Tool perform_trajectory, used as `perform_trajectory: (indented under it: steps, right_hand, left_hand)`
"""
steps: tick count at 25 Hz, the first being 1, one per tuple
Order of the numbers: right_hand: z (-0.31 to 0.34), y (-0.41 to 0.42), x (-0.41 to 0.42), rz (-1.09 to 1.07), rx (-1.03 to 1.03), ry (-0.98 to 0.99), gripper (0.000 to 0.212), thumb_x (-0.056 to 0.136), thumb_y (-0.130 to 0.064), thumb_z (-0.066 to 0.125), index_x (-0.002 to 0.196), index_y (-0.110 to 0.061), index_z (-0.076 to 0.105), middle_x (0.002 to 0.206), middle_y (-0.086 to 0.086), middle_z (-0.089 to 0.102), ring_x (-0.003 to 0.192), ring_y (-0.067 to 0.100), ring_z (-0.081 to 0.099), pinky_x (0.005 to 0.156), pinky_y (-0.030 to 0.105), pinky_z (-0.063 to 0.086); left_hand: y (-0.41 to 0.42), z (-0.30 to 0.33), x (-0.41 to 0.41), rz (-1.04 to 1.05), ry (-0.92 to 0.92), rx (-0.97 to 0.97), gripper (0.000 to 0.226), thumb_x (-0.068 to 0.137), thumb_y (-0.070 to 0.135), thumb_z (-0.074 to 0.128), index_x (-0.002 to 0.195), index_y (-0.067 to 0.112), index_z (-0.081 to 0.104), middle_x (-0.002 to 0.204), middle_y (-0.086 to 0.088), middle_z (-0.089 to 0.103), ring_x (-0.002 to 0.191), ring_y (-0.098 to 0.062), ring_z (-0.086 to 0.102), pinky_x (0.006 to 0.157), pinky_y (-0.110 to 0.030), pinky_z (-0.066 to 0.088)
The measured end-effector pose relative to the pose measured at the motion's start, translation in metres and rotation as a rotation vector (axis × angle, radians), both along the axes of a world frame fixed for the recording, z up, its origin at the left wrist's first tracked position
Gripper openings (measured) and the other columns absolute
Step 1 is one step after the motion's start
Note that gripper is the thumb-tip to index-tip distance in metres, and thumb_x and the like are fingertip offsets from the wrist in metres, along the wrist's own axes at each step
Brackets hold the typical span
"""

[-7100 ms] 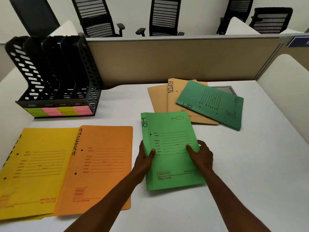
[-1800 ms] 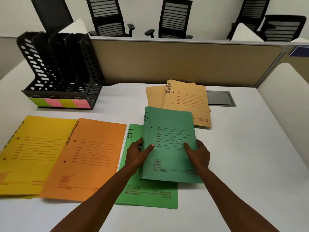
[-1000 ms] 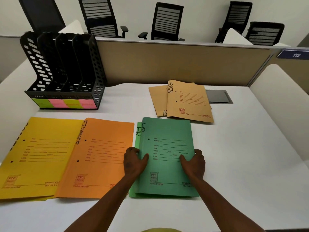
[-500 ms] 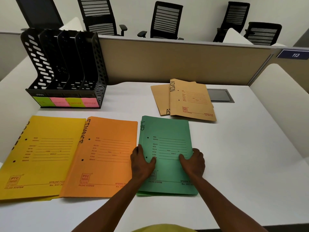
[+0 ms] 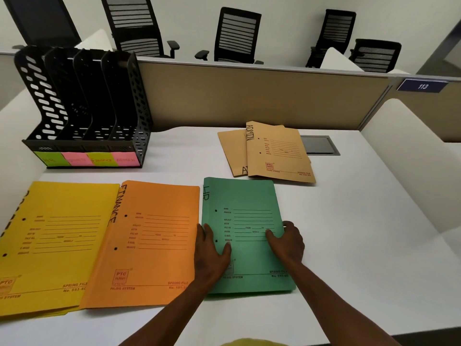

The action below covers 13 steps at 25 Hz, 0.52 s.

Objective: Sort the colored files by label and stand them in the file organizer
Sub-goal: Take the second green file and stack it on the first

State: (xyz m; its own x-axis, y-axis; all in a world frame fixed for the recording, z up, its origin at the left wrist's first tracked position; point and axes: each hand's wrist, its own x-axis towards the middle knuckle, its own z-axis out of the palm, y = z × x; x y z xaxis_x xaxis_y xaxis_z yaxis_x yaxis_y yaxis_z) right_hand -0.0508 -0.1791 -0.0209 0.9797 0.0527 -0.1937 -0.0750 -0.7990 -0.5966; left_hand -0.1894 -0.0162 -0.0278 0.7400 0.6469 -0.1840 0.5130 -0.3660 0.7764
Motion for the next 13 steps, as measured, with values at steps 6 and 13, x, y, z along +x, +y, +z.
perform_trajectory:
  steps: [6,13]
  right_hand:
    - [0.002,0.000,0.001,0.049,-0.042,-0.015,0.065,0.083,-0.045,0.066,0.139,-0.016,0.047,0.128,0.009,0.054,0.118,0.028,0.053,0.094,0.038,0.045]
    - [0.003,-0.004,0.024,0.093,-0.005,-0.051,0.073,0.081,-0.046,0.069,0.144,-0.018,0.043,0.136,0.012,0.048,0.125,0.029,0.048,0.097,0.041,0.047]
  left_hand:
    - [-0.002,-0.005,0.000,0.005,0.011,0.073,0.092,0.090,0.039,0.064,0.158,0.018,0.006,0.166,-0.006,-0.007,0.153,-0.022,-0.004,0.118,-0.030,0.006]
    - [-0.005,0.004,0.024,-0.001,-0.084,0.163,0.088,0.088,0.032,0.068,0.157,0.015,0.016,0.165,-0.006,0.002,0.152,-0.021,-0.003,0.124,-0.041,0.015]
